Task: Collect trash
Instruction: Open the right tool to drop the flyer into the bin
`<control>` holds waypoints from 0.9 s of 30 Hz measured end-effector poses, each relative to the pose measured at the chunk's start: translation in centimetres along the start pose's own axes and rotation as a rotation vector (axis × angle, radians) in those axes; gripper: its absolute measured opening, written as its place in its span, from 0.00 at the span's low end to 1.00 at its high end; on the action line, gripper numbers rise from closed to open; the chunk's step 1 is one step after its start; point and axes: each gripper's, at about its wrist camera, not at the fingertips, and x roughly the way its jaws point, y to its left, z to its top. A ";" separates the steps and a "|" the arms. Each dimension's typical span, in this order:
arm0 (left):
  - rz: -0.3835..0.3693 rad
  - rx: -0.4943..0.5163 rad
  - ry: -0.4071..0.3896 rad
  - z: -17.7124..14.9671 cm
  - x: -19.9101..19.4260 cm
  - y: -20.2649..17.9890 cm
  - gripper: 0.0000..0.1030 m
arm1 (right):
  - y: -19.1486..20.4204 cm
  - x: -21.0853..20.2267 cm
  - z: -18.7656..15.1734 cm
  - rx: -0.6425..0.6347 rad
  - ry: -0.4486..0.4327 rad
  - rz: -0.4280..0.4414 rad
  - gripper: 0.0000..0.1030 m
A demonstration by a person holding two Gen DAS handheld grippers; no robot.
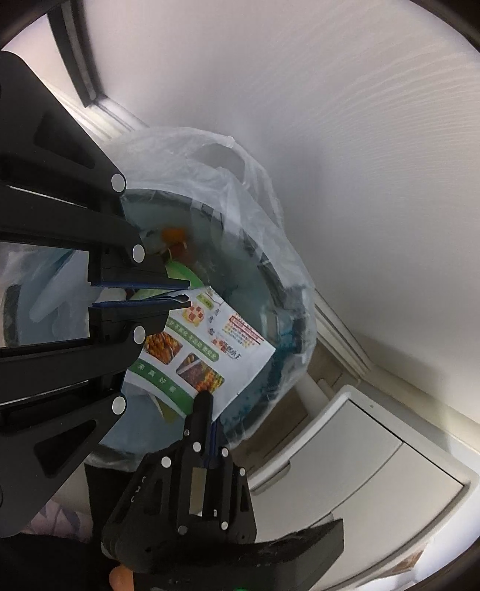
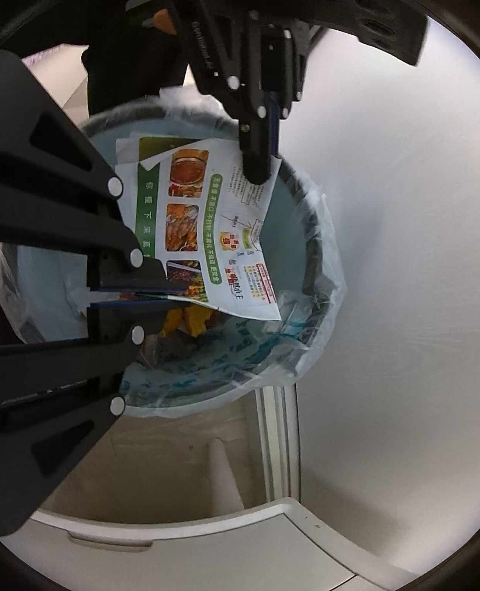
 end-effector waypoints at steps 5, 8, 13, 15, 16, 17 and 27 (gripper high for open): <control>-0.003 0.012 0.001 0.0 0.2 -0.2 0.04 | 0.3 0.3 -0.2 -0.030 -0.009 -0.029 0.05; 0.009 0.003 0.008 0.0 0.5 -0.2 0.05 | 0.9 0.0 -0.5 -0.054 -0.019 -0.048 0.33; 0.027 -0.009 -0.021 0.0 -0.3 -0.1 0.35 | 2.0 -1.2 -0.7 -0.083 -0.046 -0.050 0.73; 0.037 -0.012 -0.036 0.0 -0.7 -0.1 0.55 | 1.6 -1.3 -0.6 -0.091 -0.055 -0.059 0.89; 0.050 -0.011 -0.045 0.0 -0.9 -0.1 0.61 | 1.6 -1.6 -0.7 -0.094 -0.059 -0.068 0.91; 0.061 -0.011 -0.059 0.0 -1.2 -0.1 0.69 | 1.6 -1.9 -0.9 -0.098 -0.063 -0.078 0.91; 0.107 0.036 -0.115 0.2 -2.4 -1.3 0.94 | 2.5 -5.8 -2.1 -0.108 -0.110 -0.117 0.93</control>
